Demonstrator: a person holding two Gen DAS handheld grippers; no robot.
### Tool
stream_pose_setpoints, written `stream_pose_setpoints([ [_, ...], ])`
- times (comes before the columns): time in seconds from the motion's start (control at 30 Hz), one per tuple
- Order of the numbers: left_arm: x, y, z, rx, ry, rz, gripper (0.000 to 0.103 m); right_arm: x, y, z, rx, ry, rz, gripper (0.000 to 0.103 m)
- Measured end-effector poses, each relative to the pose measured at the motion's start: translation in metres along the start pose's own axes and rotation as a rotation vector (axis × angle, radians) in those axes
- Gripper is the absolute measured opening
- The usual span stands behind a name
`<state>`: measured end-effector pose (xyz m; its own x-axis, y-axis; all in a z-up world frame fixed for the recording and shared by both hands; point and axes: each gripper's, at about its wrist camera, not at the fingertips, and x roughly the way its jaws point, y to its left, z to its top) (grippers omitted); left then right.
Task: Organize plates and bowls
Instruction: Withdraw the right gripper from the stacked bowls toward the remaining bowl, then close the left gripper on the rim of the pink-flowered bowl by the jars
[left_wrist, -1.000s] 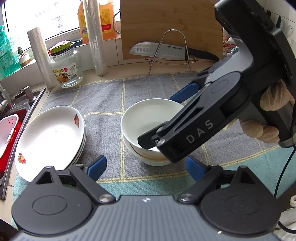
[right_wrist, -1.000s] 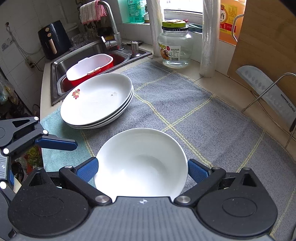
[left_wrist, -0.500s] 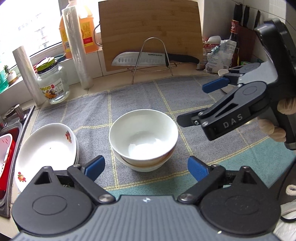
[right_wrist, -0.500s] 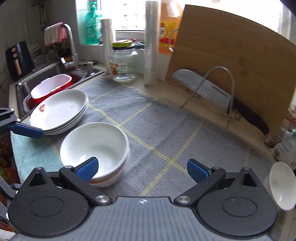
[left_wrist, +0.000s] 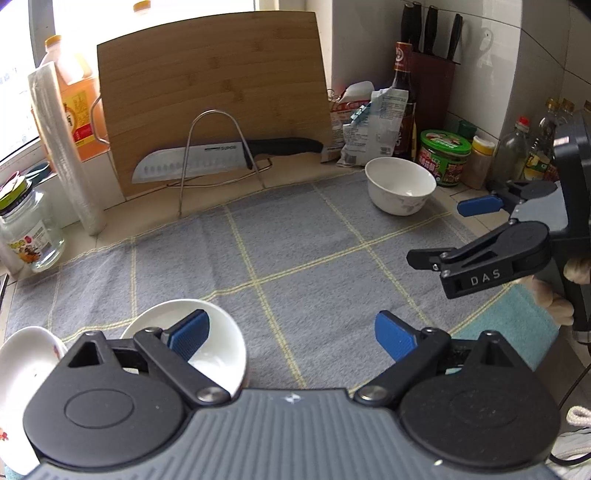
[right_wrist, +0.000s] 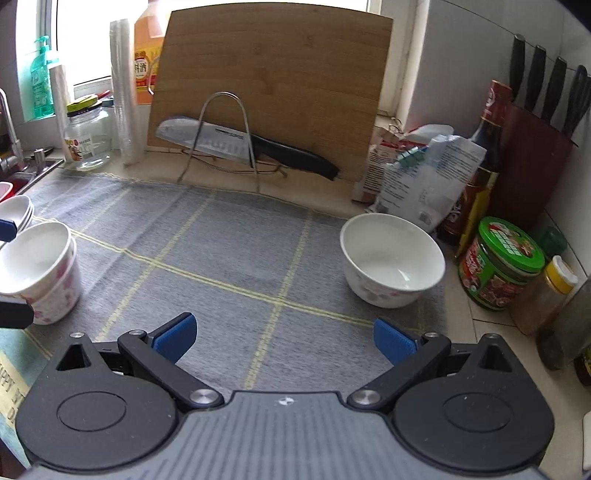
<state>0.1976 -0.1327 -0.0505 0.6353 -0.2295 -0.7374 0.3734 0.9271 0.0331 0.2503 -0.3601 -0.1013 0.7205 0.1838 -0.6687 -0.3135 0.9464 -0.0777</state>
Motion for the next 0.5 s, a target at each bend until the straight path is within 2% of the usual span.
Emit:
stream_pose_setpoints([
  [0.23, 0.040, -0.035, 0.029, -0.062, 0.045, -0.019, 0.096, 0.018, -0.053, -0.018, -0.004, 0.047, -0.013, 0.103],
  [0.5, 0.081, -0.067, 0.061, -0.092, 0.096, -0.050, 0.096, 0.039, -0.099, -0.021, -0.047, 0.043, 0.027, 0.103],
])
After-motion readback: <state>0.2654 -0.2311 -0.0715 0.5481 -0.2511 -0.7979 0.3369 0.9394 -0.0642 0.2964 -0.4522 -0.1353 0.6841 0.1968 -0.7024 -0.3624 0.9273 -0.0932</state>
